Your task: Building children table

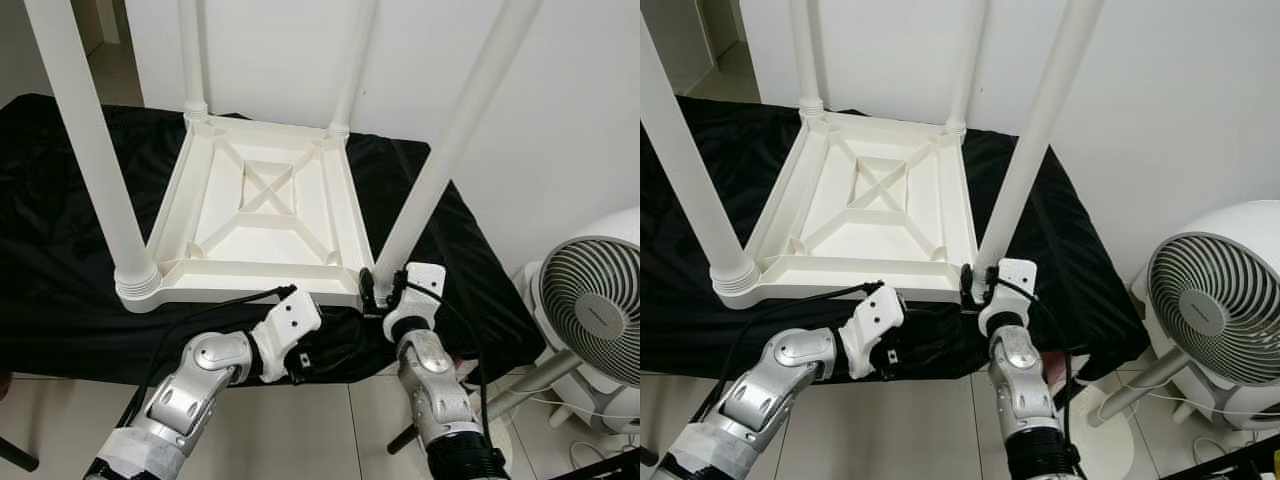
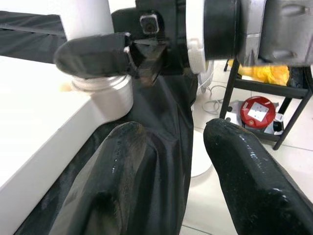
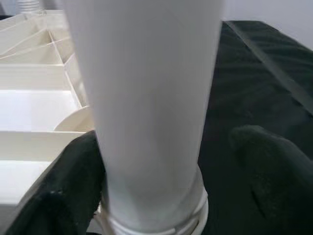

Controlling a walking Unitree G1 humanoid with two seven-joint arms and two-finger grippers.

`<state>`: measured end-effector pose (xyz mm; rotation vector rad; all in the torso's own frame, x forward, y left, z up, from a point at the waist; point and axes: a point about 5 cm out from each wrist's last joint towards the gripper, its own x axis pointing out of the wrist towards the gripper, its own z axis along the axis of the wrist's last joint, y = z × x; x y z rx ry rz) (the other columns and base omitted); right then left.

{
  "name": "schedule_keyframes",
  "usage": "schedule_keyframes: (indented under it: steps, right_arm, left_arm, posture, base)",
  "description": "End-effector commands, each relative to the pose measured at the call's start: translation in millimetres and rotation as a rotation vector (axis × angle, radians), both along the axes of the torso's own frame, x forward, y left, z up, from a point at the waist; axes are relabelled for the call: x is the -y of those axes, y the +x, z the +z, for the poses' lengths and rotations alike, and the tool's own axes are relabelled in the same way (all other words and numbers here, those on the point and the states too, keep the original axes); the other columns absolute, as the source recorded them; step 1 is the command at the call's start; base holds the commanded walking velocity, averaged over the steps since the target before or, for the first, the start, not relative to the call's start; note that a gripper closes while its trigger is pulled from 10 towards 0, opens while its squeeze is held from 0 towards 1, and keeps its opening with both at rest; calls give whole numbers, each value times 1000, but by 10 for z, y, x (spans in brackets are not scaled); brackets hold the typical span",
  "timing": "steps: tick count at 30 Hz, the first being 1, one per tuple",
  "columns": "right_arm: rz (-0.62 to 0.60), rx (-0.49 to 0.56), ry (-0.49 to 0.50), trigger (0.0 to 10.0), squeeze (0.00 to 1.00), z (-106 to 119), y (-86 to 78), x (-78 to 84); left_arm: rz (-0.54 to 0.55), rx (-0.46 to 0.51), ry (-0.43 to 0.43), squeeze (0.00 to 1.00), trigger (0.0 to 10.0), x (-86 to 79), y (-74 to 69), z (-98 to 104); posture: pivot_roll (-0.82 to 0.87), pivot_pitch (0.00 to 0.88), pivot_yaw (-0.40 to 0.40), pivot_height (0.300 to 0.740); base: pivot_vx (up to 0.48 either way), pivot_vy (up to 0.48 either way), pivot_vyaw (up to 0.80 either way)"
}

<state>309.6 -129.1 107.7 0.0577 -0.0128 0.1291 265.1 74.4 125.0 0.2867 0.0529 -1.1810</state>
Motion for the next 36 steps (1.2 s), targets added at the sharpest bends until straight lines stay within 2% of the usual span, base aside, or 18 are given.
schedule_keyframes:
  steps: [1,2,3,4,6,8,10,12,14,21,22,24,25,36]
  right_arm:
    - [-9,-58,-16,10000,639,-128,-29,119]
    - [66,-63,-47,10000,0,-146,-26,156]
    - [163,-53,-79,10000,0,-141,-23,178]
    - [163,-53,-79,10000,0,-141,-23,178]
    - [307,-37,-160,10000,0,-117,19,194]
    - [337,-44,-177,10000,0,-115,40,199]
    - [398,-33,-221,10000,0,-78,127,171]
    - [398,-33,-221,10000,0,-78,127,171]
    - [446,-15,-253,10000,0,-15,224,127]
    - [512,-19,-282,10000,0,39,354,57]
    - [519,-31,-295,1569,0,29,380,54]
    - [538,-34,-299,1569,0,25,389,45]
    - [542,-57,-309,196,0,0,399,54]
    - [519,-137,-268,0,0,-172,360,154]
  left_arm:
    - [9,13,10,0,10000,8,14,5]
    - [9,14,11,0,10000,7,20,8]
    - [7,15,11,0,10000,9,24,13]
    - [7,15,11,0,10000,9,24,13]
    - [6,20,11,0,10000,14,40,27]
    - [5,21,11,0,10000,16,47,32]
    - [4,26,6,0,10000,28,54,53]
    - [4,26,6,0,10000,28,54,53]
    - [2,29,2,0,10000,39,53,71]
    - [5,33,1,0,10000,42,67,82]
    - [5,35,1,0,10000,43,68,84]
    - [5,34,0,0,10000,43,68,85]
    - [5,35,1,0,10000,44,69,82]
    - [13,39,-5,0,10000,53,82,83]
  posture:
    - [86,0,-138,740]
    - [86,0,-137,740]
    - [85,0,-136,740]
    - [85,0,-136,740]
    - [84,0,-131,740]
    - [83,0,-131,740]
    - [82,0,-124,740]
    - [82,0,-124,740]
    - [84,0,-122,740]
    - [90,0,-120,740]
    - [92,0,-120,740]
    - [92,0,-120,740]
    - [94,0,-120,740]
    - [97,0,-131,740]
  base:
    - [0,0,0]
    - [0,0,0]
    - [0,0,0]
    - [0,0,0]
    - [0,0,0]
    - [0,0,0]
    - [0,0,0]
    - [0,0,0]
    - [0,0,0]
    - [0,0,0]
    - [0,0,0]
    - [0,0,0]
    - [0,0,0]
    - [0,0,0]
